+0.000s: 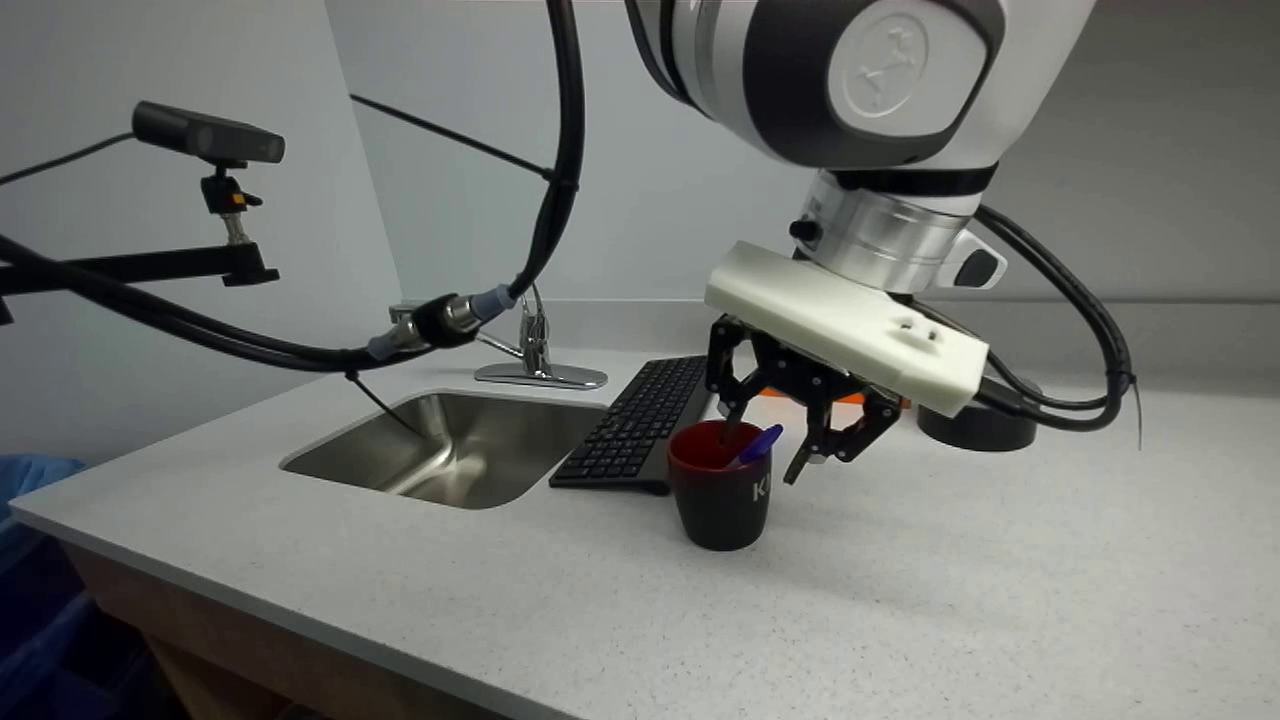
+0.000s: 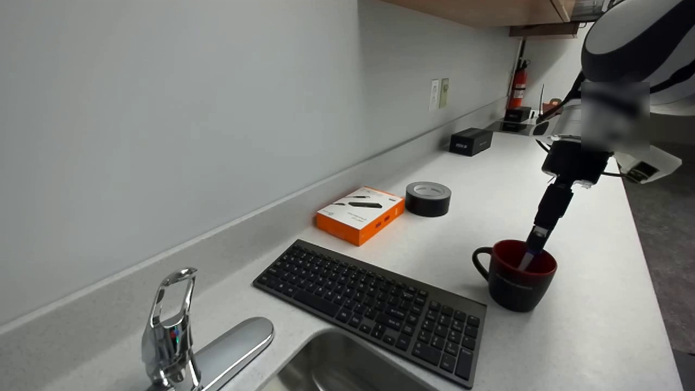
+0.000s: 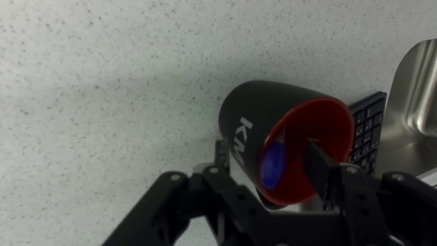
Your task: Put the marker on the counter
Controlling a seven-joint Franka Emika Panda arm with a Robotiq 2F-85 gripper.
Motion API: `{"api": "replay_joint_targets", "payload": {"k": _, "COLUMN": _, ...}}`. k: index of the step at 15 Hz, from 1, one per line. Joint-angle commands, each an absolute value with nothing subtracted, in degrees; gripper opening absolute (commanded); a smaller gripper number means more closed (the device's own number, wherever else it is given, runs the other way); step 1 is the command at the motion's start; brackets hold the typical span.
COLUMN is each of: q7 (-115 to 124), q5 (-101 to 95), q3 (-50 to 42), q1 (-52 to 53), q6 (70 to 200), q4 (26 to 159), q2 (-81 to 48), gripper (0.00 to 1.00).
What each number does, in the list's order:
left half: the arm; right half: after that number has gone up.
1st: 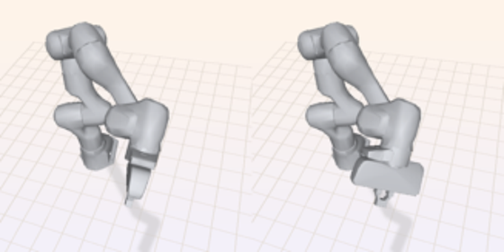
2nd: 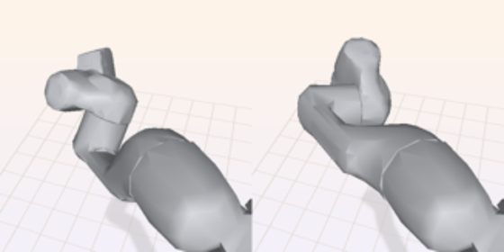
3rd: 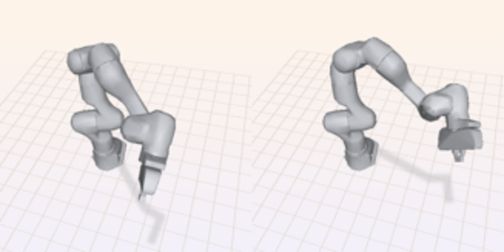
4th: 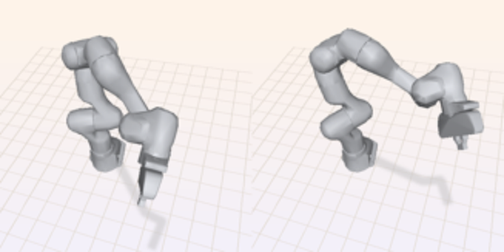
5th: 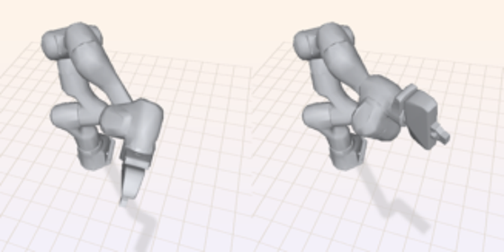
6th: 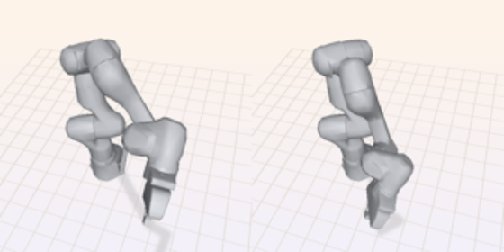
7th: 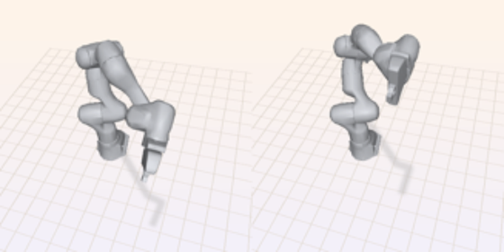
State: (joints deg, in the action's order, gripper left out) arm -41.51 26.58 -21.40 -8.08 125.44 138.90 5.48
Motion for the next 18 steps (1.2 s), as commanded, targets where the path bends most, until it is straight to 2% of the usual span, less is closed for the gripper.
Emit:
{"api": "replay_joint_targets", "payload": {"k": 1, "q7": -43.36, "q5": 28.00, "q3": -20.17, "q1": -10.01, "q6": 122.46, "q4": 137.58, "q2": 5.39, "gripper": 0.30}}
{"api": "replay_joint_targets", "payload": {"k": 5, "q7": -41.93, "q5": 26.20, "q3": -20.34, "q1": -11.06, "q6": 120.30, "q4": 137.69, "q2": 7.28, "gripper": 0.01}}
{"api": "replay_joint_targets", "payload": {"k": 11, "q7": -42.63, "q5": 25.90, "q3": -21.00, "q1": -12.52, "q6": 117.36, "q4": 137.48, "q2": 11.86, "gripper": 0.04}}
{"api": "replay_joint_targets", "payload": {"k": 18, "q7": -45.18, "q5": 27.14, "q3": -22.14, "q1": -12.70, "q6": 129.76, "q4": 139.28, "q2": 20.67, "gripper": 0.04}}
